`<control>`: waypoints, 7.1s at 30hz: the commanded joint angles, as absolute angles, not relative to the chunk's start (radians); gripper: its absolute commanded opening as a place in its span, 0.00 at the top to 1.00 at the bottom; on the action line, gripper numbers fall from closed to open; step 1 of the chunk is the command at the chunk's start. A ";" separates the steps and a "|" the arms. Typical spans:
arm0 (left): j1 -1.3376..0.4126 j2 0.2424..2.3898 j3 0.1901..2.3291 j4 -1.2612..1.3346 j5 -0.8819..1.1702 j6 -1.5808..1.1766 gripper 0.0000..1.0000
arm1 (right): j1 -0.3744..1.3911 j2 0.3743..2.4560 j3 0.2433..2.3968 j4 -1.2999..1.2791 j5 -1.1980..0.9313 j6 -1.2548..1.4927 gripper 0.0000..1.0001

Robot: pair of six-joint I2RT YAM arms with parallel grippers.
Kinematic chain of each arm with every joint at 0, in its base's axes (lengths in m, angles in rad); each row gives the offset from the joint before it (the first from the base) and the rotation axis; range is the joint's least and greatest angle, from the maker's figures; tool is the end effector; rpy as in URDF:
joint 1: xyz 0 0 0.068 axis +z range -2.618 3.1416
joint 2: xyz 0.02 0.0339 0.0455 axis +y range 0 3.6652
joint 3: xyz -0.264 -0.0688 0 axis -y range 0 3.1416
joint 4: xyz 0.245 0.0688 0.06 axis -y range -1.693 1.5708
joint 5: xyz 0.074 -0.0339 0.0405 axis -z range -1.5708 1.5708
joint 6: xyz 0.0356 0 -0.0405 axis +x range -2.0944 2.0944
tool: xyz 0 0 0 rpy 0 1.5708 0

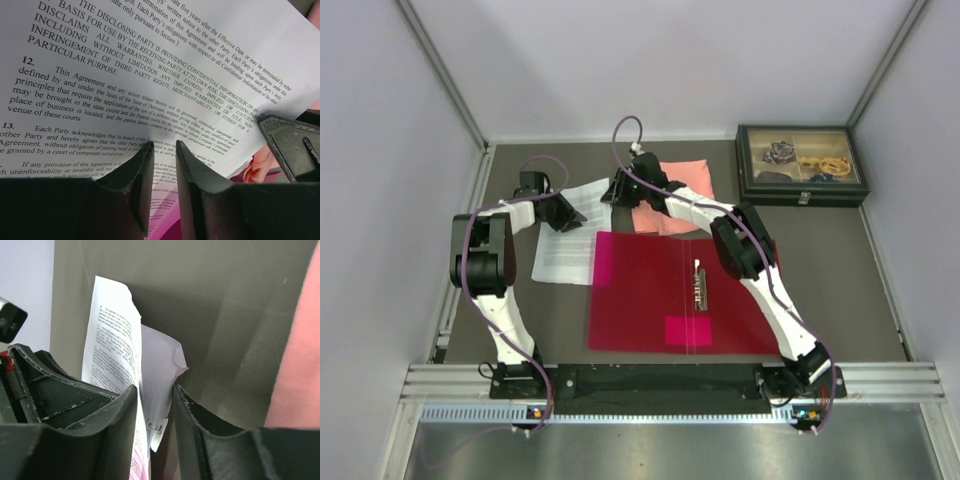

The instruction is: Put the files into the folder

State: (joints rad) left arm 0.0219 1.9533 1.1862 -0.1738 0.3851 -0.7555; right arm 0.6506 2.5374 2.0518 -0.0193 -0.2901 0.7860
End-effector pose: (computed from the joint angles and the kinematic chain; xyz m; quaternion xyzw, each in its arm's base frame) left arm 0.3998 -0.0046 0.1451 -0.2988 0.8861 -0.2789 0.2186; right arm 0.4526 0.3573 0.1499 -0.0156 0.8553 0.4246 0.2966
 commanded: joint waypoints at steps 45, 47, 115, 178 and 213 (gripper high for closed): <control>0.018 1.928 1.186 -0.253 0.387 -0.655 0.62 | 0.606 2.620 2.258 -0.074 -0.227 0.664 0.23; 0.018 1.931 1.213 -0.288 0.374 -0.644 0.61 | 0.601 2.650 2.276 -0.049 -0.238 0.693 0.22; 0.003 1.945 1.304 -0.371 0.273 -0.598 0.59 | 0.637 2.746 2.276 0.288 -0.554 0.911 0.85; -0.730 1.706 1.055 -0.074 0.282 -0.707 0.41 | 0.005 1.212 0.934 -0.778 -0.181 0.294 1.00; -0.741 1.799 1.023 0.017 0.318 -0.741 0.43 | 0.005 1.365 0.831 -0.581 -0.166 0.445 1.00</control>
State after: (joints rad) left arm -0.7357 1.7935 1.0241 -0.0322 0.3042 -0.7357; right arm 0.0097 1.3674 0.8104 -0.6312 -0.2050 0.4385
